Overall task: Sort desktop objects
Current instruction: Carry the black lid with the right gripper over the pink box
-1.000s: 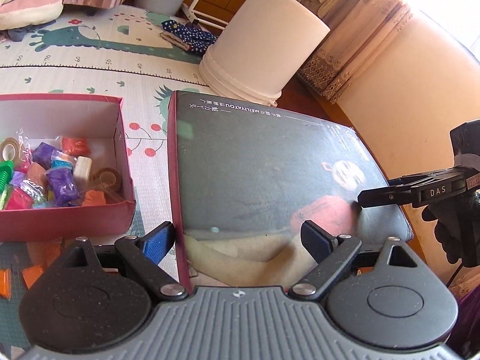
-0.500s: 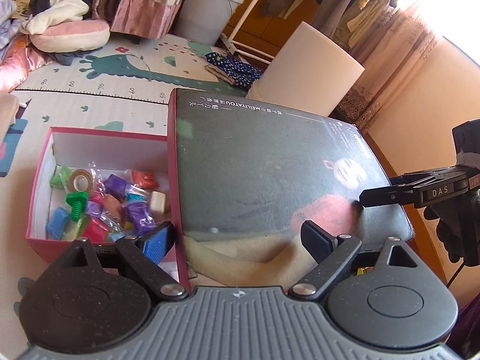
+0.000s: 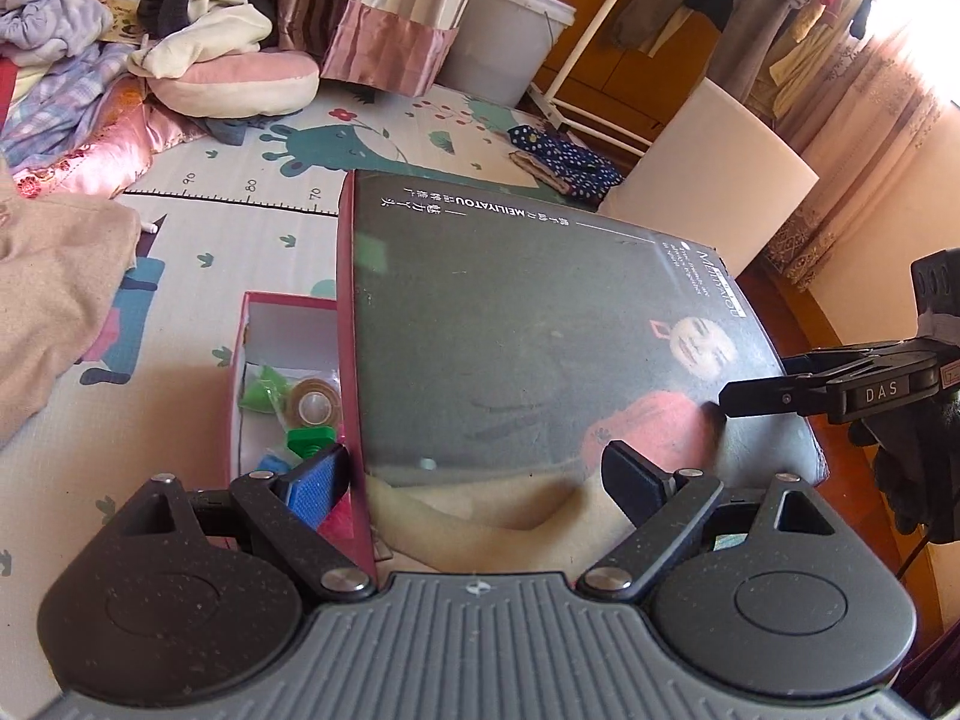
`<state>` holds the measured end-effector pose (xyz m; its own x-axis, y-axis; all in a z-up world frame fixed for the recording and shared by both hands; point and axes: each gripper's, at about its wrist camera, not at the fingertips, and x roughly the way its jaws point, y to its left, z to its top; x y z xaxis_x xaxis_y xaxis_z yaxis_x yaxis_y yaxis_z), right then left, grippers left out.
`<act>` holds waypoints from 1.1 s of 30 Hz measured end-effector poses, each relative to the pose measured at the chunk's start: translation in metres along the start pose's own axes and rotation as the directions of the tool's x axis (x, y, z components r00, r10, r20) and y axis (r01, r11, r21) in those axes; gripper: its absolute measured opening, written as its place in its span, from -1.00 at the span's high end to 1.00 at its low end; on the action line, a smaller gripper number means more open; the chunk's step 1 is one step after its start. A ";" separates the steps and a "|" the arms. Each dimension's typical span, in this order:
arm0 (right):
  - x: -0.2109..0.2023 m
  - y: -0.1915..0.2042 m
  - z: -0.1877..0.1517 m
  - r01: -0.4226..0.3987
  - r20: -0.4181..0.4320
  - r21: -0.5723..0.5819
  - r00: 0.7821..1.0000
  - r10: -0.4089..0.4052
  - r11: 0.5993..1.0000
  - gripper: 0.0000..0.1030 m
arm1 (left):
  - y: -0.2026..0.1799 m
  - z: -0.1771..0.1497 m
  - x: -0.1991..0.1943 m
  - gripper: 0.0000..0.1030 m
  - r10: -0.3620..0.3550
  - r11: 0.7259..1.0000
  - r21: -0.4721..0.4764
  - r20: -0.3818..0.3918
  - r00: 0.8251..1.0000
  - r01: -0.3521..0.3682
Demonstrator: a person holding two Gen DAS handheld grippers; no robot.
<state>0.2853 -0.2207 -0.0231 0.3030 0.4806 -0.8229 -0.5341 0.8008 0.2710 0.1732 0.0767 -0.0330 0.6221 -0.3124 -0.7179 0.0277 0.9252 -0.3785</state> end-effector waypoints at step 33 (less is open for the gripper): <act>0.137 0.034 0.036 0.072 -0.053 0.031 0.996 -0.070 0.997 -0.91 | 0.133 0.002 0.089 -0.77 0.004 0.993 -0.121 -0.068 0.998 -0.013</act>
<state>0.3370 -0.1144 -0.1083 0.2976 0.4037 -0.8651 -0.4859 0.8441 0.2268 0.2337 0.1728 -0.1464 0.5672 -0.3224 -0.7579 -0.0746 0.8963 -0.4372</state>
